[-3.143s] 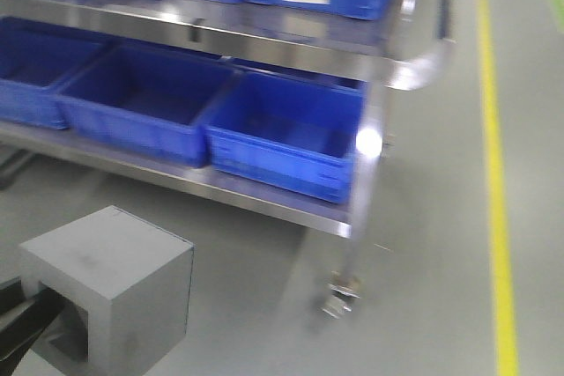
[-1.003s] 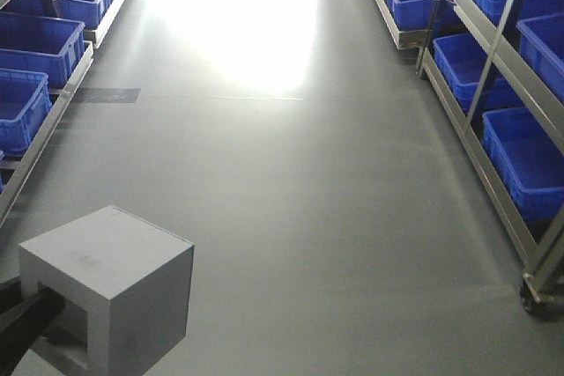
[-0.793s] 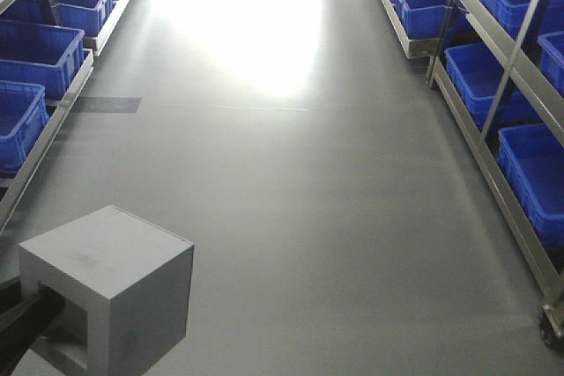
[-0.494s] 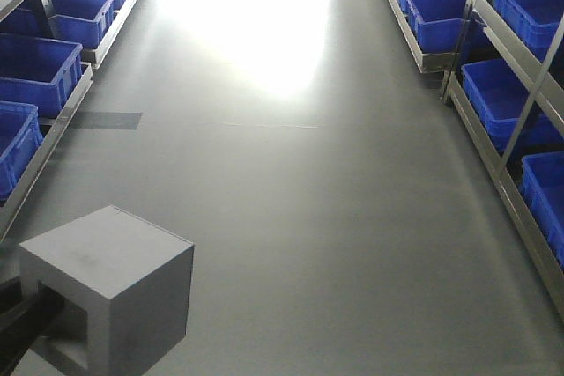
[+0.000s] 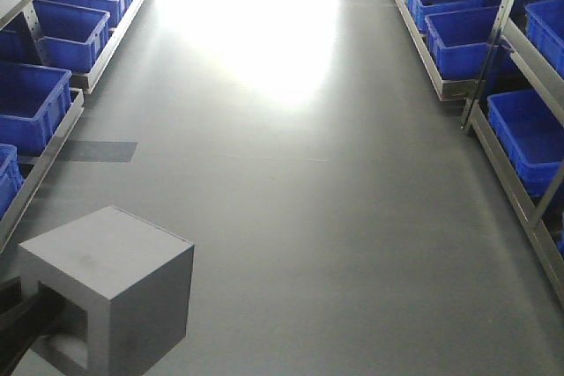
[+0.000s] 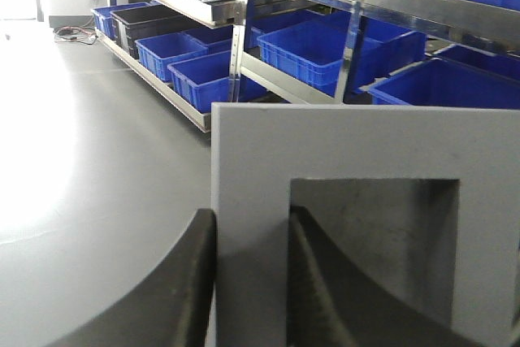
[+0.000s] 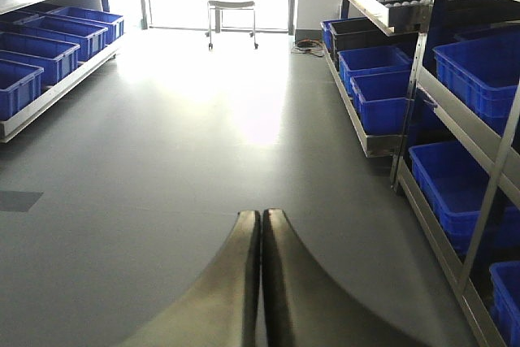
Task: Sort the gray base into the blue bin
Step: 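Drive down the aisle between shelves of blue bins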
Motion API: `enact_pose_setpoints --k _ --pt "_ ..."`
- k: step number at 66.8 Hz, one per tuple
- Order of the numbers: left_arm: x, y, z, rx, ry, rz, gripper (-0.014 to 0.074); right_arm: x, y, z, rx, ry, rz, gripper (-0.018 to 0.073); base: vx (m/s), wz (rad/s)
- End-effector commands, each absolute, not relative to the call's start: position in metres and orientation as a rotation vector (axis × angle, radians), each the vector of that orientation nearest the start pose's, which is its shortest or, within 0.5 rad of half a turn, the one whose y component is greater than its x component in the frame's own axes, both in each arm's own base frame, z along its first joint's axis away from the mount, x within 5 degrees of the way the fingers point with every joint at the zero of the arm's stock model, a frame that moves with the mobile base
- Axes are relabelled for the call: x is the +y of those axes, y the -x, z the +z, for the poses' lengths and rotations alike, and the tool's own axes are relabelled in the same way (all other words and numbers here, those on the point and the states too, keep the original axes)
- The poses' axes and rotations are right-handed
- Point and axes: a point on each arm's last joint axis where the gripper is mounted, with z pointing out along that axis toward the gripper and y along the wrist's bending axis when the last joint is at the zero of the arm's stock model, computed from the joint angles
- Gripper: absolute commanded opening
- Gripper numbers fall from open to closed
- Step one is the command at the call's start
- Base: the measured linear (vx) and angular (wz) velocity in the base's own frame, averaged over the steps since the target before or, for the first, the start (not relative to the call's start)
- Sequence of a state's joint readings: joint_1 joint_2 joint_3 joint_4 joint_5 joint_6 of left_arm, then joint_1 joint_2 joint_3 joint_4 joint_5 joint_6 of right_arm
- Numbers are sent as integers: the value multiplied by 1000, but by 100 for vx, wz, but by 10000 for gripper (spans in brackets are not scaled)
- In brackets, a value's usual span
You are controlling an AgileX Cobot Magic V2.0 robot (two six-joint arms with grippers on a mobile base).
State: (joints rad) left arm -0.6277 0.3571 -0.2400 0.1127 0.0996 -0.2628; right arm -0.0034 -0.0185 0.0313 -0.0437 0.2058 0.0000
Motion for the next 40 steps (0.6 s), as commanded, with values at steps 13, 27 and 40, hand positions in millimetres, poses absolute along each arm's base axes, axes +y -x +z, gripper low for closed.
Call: enact_pose_setpoints --k 13,27,40 --pt "-54 -74 281 1550 -372 -619 -7 -1 -56 191 1621 43 -59 -5 49 3" --pt "-54 -74 281 1550 -372 -619 -7 -1 -56 191 1621 43 -59 -5 50 0" --pt "-54 -74 281 1550 -372 -619 -7 -1 -56 191 1621 43 -59 -5 50 0"
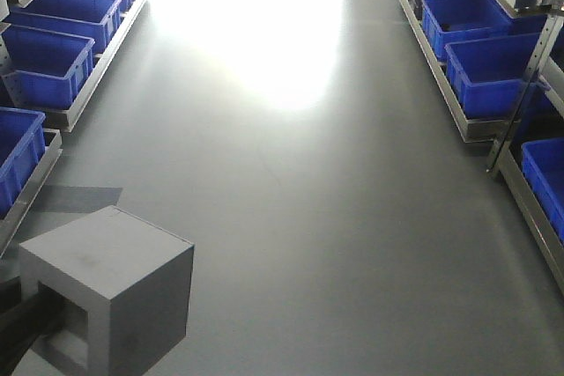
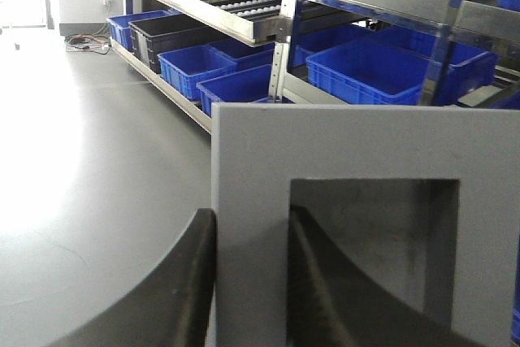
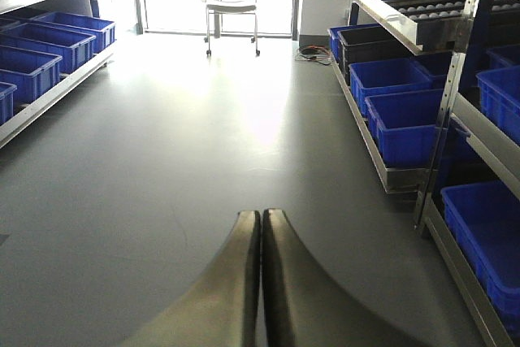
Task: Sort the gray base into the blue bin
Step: 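Drive down the aisle between shelves of blue bins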
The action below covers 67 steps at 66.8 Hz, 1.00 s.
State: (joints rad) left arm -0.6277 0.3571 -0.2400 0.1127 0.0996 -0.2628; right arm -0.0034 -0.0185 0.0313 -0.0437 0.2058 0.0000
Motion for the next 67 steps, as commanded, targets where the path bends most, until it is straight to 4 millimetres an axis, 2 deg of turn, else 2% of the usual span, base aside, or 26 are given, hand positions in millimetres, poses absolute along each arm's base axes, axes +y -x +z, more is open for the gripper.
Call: enact_pose_setpoints --k 1,67 --pt "-54 -74 281 1550 -372 -619 -7 -1 -56 191 1621 43 -59 -5 49 0" --pt "-54 -74 281 1550 -372 -619 -7 -1 -56 191 1619 43 -59 -5 50 10"
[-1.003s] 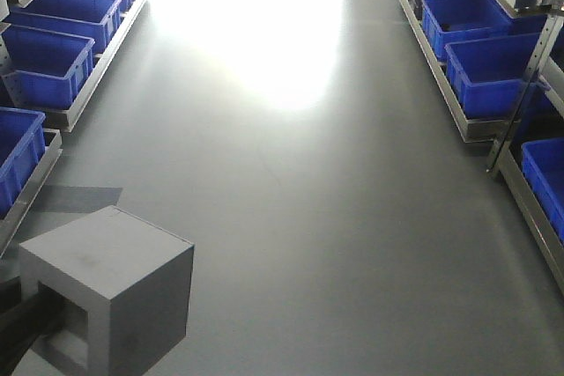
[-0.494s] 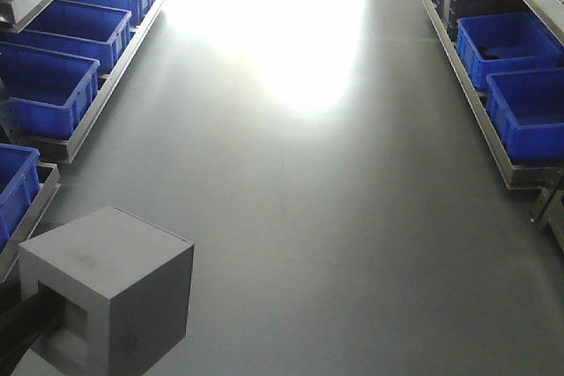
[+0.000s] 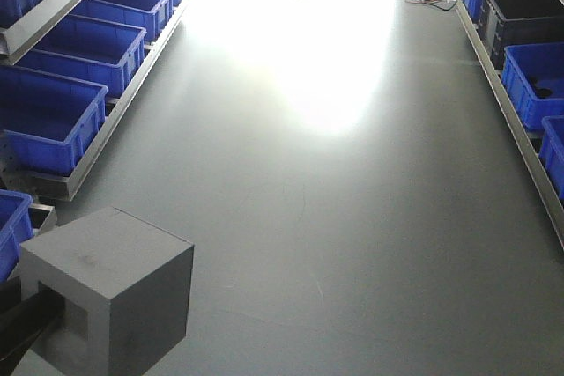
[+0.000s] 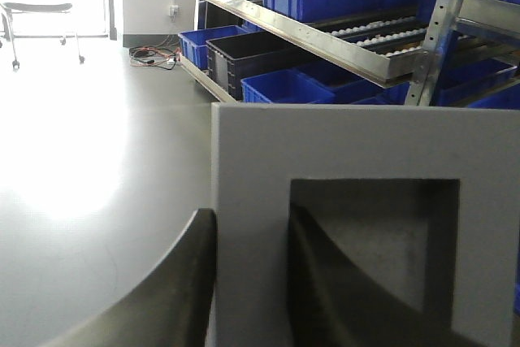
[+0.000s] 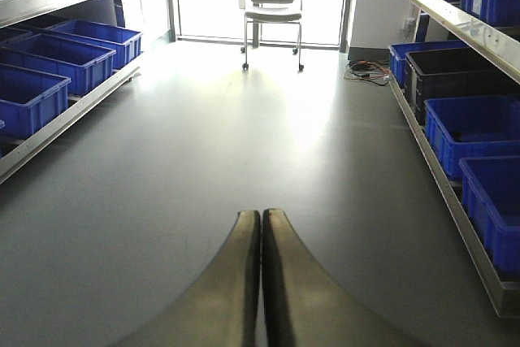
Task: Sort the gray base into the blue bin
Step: 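Drive down the aisle between shelves of blue bins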
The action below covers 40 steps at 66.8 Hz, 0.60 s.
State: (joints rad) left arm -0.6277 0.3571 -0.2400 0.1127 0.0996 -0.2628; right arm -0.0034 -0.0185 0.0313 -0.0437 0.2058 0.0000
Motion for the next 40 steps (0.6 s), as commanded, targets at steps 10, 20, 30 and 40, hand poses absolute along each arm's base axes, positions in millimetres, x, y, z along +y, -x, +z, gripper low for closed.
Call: enact_pose_setpoints --k 10,20,30,40 --pt "-54 -74 281 1550 -372 -619 -7 -1 -56 191 1619 42 -59 -5 45 7" --pt "-54 -74 281 1550 -372 -619 -7 -1 -56 191 1619 42 -59 -5 41 23" --pt "-54 -74 281 1550 -372 -619 -7 -1 -56 191 1619 42 -59 -5 38 52" --pt "-54 -74 281 1550 -372 -619 -7 -1 -56 191 1619 42 -59 -5 35 82"
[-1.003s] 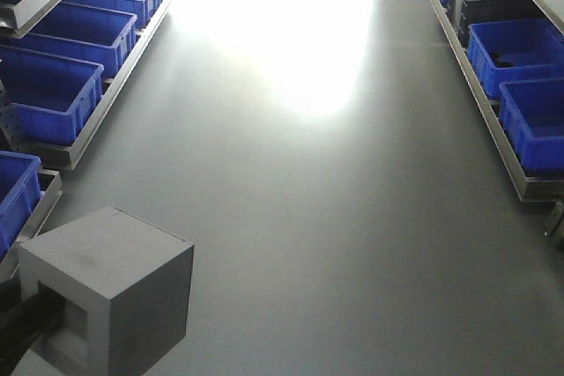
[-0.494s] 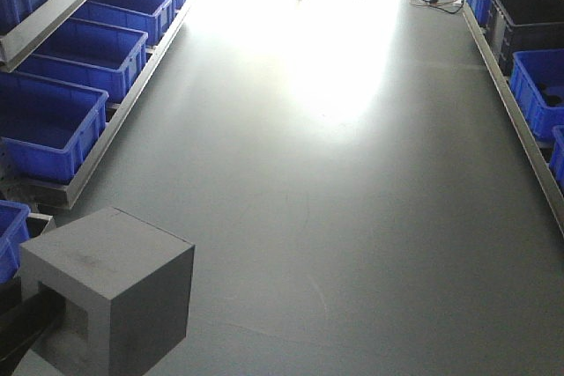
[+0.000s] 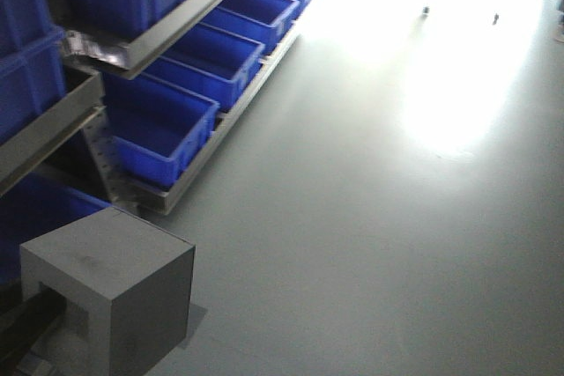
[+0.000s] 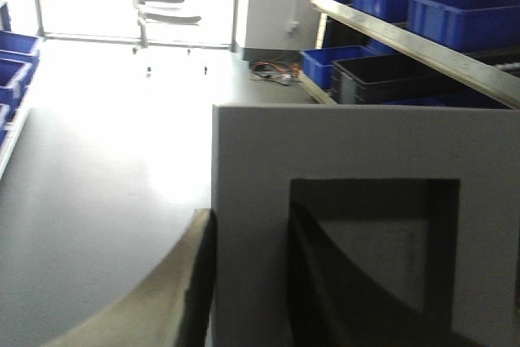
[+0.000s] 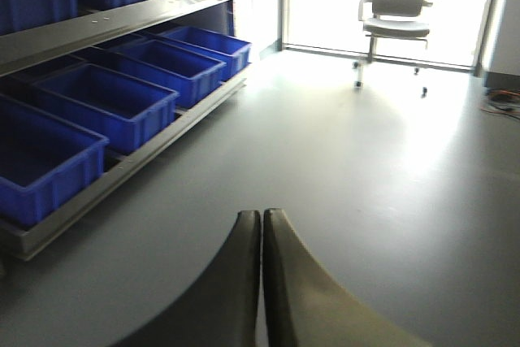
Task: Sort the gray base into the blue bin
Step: 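Turn and drive up to the empty blue bin on the shelf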
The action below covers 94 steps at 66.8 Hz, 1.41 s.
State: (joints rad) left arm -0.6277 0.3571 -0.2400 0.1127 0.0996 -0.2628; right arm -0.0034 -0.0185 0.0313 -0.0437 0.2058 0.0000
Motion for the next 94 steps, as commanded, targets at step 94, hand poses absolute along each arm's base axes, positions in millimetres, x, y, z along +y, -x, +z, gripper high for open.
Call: enact_pose_setpoints --k 94 --pt "-54 -74 281 1550 -371 -619 -7 -1 -56 191 1621 43 -58 -5 21 81"
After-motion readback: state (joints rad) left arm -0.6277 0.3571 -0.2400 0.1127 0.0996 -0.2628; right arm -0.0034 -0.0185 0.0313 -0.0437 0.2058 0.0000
